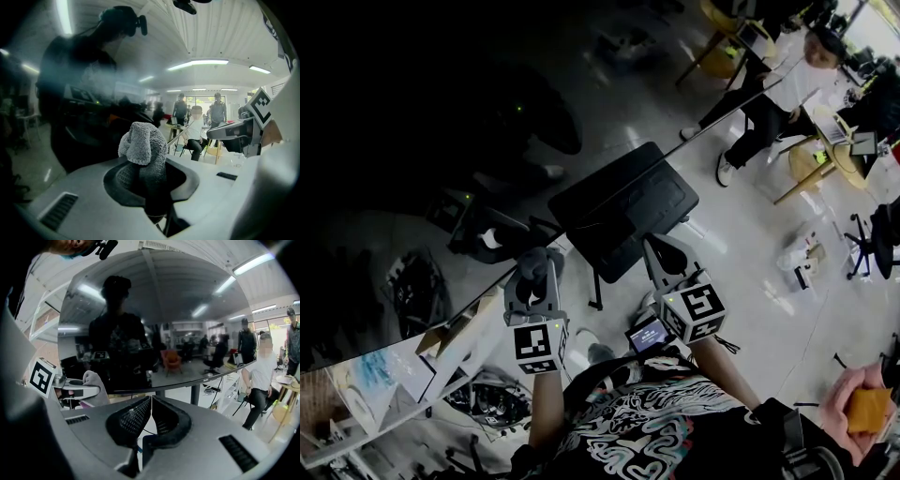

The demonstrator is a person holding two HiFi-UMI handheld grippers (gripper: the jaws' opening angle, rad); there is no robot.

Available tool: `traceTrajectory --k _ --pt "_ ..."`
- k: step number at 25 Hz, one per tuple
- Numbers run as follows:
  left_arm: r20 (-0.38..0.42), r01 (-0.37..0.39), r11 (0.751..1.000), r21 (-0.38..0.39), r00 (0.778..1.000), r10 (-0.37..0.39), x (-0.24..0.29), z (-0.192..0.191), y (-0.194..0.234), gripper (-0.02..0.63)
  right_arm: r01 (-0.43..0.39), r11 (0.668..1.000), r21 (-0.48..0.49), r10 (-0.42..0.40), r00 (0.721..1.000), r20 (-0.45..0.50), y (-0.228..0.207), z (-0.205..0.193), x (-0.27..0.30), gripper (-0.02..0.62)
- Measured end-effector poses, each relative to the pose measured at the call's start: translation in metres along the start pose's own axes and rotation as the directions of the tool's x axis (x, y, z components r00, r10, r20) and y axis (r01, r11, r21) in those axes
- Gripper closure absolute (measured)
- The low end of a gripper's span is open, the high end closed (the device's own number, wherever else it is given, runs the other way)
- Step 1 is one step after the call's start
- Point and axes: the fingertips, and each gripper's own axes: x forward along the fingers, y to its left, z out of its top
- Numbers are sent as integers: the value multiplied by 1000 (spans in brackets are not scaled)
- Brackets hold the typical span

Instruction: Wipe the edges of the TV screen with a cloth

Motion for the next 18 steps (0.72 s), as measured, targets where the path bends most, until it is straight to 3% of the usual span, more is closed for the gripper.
traceTrajectory --k 10,18 --pt "-7 18 1000 16 1000 -18 15 4 -14 535 11 1000 18 -11 1000 4 -17 -1 -2 566" --pt "-15 34 999 29 999 -34 47 23 -46 535 27 999 39 -27 1000 0 -65 7 -8 566"
